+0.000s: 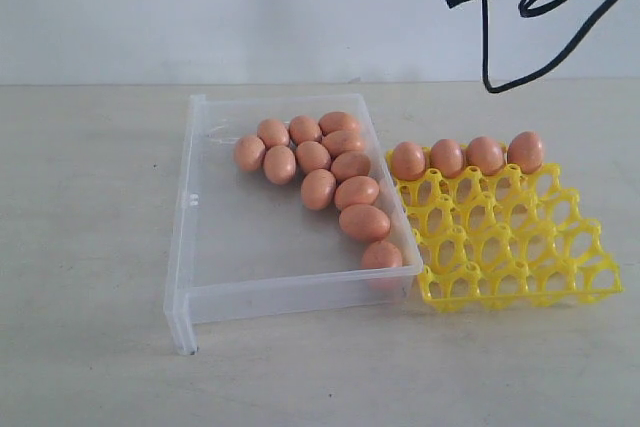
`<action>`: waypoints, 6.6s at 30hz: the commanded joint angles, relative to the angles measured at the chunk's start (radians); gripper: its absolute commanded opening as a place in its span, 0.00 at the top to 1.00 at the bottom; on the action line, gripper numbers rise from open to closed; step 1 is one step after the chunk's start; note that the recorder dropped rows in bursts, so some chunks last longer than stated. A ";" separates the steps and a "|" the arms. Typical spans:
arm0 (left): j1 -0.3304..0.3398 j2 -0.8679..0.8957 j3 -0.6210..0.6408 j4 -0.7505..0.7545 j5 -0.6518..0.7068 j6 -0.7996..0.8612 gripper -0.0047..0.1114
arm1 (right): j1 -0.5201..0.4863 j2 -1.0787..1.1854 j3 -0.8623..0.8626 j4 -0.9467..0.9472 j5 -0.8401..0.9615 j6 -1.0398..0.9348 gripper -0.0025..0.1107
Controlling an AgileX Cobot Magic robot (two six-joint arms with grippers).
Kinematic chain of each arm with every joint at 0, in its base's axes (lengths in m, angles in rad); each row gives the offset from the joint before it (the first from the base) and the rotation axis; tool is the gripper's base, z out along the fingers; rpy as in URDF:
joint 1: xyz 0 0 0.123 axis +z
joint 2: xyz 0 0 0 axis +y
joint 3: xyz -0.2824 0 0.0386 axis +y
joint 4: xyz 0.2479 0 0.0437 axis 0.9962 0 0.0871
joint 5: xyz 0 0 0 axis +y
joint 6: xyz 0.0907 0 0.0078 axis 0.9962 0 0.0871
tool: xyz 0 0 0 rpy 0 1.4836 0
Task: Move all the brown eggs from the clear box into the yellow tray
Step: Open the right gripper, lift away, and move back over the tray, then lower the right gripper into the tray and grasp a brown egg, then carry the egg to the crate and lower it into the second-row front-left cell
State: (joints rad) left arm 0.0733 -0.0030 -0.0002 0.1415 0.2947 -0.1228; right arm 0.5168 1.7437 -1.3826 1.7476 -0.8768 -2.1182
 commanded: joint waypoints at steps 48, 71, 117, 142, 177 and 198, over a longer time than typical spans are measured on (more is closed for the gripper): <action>-0.004 0.003 0.000 0.001 -0.007 -0.004 1.00 | 0.191 0.142 -0.156 -1.769 2.067 1.610 0.98; -0.004 0.003 0.000 0.001 -0.007 -0.004 1.00 | 0.191 0.324 -0.156 -2.001 1.778 1.686 0.49; -0.004 0.003 0.000 0.012 0.013 -0.004 1.00 | 0.191 0.439 -0.154 -2.084 1.747 1.881 0.97; -0.004 0.003 0.000 0.012 0.004 -0.004 1.00 | 0.103 -0.333 0.849 -1.518 0.014 2.140 0.98; -0.004 0.003 0.000 0.012 -0.012 -0.004 1.00 | -0.496 0.200 0.448 -3.053 0.018 3.063 0.98; -0.004 0.003 0.000 0.012 -0.011 -0.004 0.93 | -0.448 0.292 0.423 -2.987 0.019 2.916 0.98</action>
State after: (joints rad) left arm 0.0733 -0.0030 -0.0002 0.1556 0.2860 -0.1228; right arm 0.0442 2.0347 -0.9549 -1.2434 -0.8699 0.8506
